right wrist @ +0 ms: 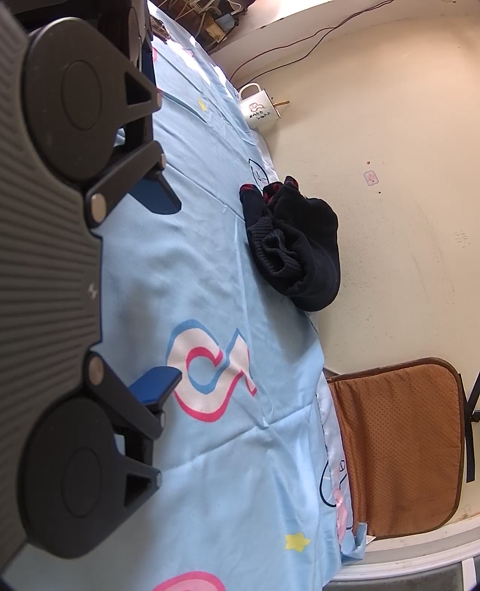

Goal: Fold small clothes

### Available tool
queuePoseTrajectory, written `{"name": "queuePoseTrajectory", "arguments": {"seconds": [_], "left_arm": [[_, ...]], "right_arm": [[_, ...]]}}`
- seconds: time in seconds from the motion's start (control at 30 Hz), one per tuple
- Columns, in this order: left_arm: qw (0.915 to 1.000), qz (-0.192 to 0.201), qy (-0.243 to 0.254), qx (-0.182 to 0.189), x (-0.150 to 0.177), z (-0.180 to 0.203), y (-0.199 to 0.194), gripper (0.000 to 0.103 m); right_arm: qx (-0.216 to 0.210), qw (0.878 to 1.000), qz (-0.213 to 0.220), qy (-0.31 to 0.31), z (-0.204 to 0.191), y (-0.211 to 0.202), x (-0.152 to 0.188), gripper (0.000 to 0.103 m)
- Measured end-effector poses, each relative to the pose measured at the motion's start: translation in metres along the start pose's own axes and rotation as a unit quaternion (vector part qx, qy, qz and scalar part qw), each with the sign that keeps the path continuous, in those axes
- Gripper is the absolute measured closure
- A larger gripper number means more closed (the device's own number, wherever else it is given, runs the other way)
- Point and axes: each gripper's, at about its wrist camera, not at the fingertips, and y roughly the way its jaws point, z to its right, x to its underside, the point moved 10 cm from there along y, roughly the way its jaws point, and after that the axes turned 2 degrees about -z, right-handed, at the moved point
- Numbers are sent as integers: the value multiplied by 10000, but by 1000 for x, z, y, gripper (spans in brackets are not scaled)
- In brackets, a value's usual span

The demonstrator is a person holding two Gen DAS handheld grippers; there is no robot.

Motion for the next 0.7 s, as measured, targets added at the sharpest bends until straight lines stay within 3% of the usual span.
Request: {"name": "queuePoseTrajectory", "arguments": {"seconds": [0.3, 0.53, 0.7], "left_arm": [[10000, 22, -40, 1, 0, -1, 0, 0], [9975, 194, -638, -223, -5, -25, -6, 0], [9961, 179, -780, -365, -5, -33, -6, 0]], "right_arm": [[-81, 9999, 55, -95, -5, -2, 0, 6], [-67, 9999, 75, -80, -4, -3, 0, 6], [-68, 9999, 76, -78, -4, -3, 0, 6]]}}
